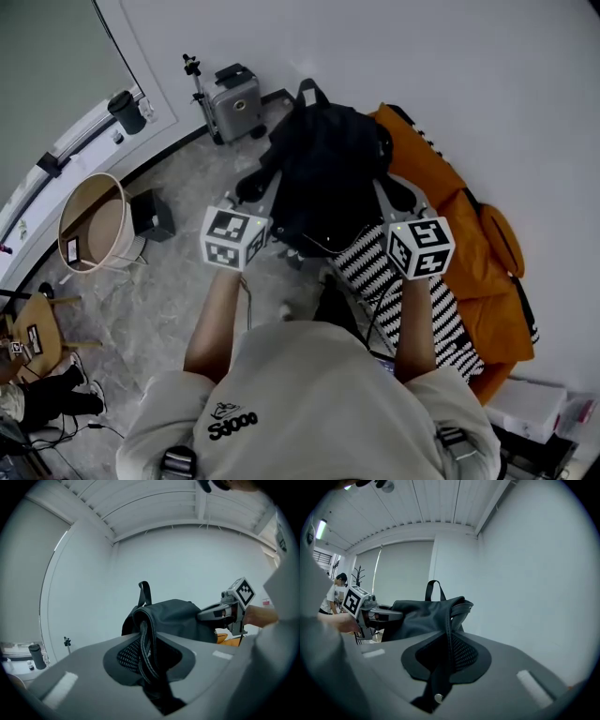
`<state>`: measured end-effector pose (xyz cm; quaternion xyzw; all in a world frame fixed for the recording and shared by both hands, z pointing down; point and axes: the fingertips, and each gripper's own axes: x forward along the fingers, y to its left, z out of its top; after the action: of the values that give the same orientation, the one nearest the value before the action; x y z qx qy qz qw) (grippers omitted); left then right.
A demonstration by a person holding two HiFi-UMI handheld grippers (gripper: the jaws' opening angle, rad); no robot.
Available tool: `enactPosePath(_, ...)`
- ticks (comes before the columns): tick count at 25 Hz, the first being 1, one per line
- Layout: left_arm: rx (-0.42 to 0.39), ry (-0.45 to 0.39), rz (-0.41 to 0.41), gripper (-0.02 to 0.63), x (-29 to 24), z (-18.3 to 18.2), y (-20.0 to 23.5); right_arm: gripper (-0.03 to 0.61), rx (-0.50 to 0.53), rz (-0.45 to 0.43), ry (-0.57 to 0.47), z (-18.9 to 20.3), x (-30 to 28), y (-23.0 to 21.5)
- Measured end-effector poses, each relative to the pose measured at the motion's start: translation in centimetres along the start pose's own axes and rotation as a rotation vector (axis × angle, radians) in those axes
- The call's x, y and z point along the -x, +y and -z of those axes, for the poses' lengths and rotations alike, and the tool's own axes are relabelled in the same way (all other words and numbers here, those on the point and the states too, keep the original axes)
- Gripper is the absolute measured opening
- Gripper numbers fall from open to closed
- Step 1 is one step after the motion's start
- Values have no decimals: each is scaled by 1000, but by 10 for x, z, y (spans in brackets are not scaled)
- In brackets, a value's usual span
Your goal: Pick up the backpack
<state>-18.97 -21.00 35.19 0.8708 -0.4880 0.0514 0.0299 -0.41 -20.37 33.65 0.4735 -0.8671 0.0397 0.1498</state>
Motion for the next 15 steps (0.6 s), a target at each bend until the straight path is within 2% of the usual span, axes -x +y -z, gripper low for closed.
enactPosePath(9, -42, -60, -23, 57, 24, -37, -7, 34, 42, -25, -71, -37, 24, 13)
enactPosePath(15, -113, -128, -69, 57, 46, -73, -3, 32, 68, -55, -111, -67, 35, 31)
